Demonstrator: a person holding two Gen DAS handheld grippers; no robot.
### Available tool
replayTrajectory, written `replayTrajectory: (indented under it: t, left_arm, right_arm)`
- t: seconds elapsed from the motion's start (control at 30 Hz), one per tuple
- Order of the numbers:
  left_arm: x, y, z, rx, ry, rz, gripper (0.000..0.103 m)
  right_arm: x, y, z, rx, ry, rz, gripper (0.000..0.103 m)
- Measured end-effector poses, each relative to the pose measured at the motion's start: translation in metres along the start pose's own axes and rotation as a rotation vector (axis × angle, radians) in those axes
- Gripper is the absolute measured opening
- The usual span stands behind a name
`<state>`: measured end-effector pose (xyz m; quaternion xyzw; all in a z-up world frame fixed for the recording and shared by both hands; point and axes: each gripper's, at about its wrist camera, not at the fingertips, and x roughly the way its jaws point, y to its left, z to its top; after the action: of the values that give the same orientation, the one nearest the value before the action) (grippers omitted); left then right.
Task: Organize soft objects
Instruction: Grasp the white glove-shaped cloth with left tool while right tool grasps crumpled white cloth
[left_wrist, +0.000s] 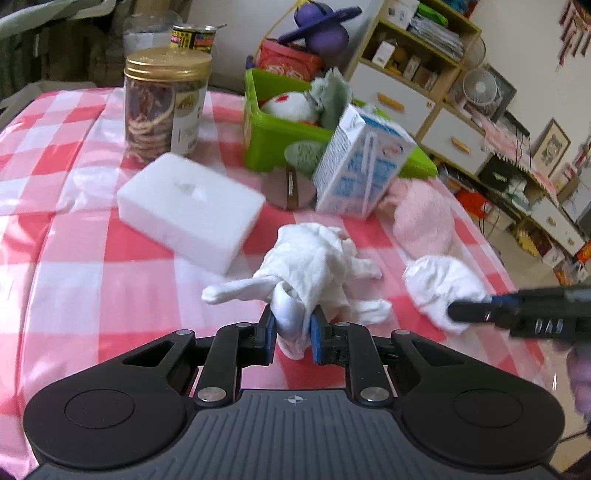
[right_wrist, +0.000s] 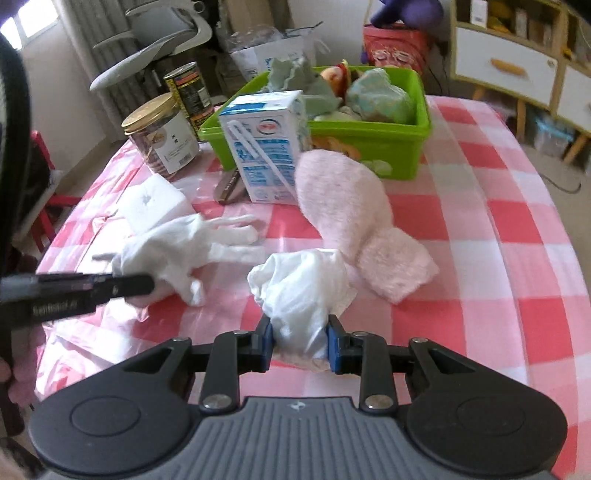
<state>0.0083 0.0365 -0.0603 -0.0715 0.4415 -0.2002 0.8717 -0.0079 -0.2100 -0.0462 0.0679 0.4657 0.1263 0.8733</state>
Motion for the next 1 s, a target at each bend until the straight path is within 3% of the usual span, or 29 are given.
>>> replayTrajectory:
  t: [0.17, 0.27, 0.47, 0.53, 0.63, 1.0]
  left_arm:
    - [-0.005, 0.002, -0.005, 0.017, 0.025, -0.006, 0.018]
    - [-0.005, 0.004, -0.005, 0.022, 0.032, -0.017, 0.026]
    - [-0.011, -0.004, -0.010, 0.097, -0.014, 0.012, 0.058]
    - [-0.014, -0.008, -0.011, 0.127, -0.046, 0.030, 0.068]
    - [-0.013, -0.012, -0.010, 0.159, -0.067, 0.045, 0.070]
    - [-0.002, -0.021, -0.006, 0.212, -0.103, 0.107, 0.070]
  right_arm:
    - [-0.004, -0.012, -0.004, 0.048, 0.023, 0.016, 0.005]
    - [-0.003, -0.016, -0.004, 0.072, 0.035, 0.027, 0.006]
    - [-0.006, -0.016, -0.004, 0.117, 0.034, 0.064, 0.021]
    - [-0.007, -0.015, -0.004, 0.120, 0.020, 0.063, 0.034]
    - [-0.008, -0.016, -0.003, 0.132, 0.007, 0.064, 0.040]
    - [-0.001, -0.016, -0.005, 0.149, 0.034, 0.042, 0.040]
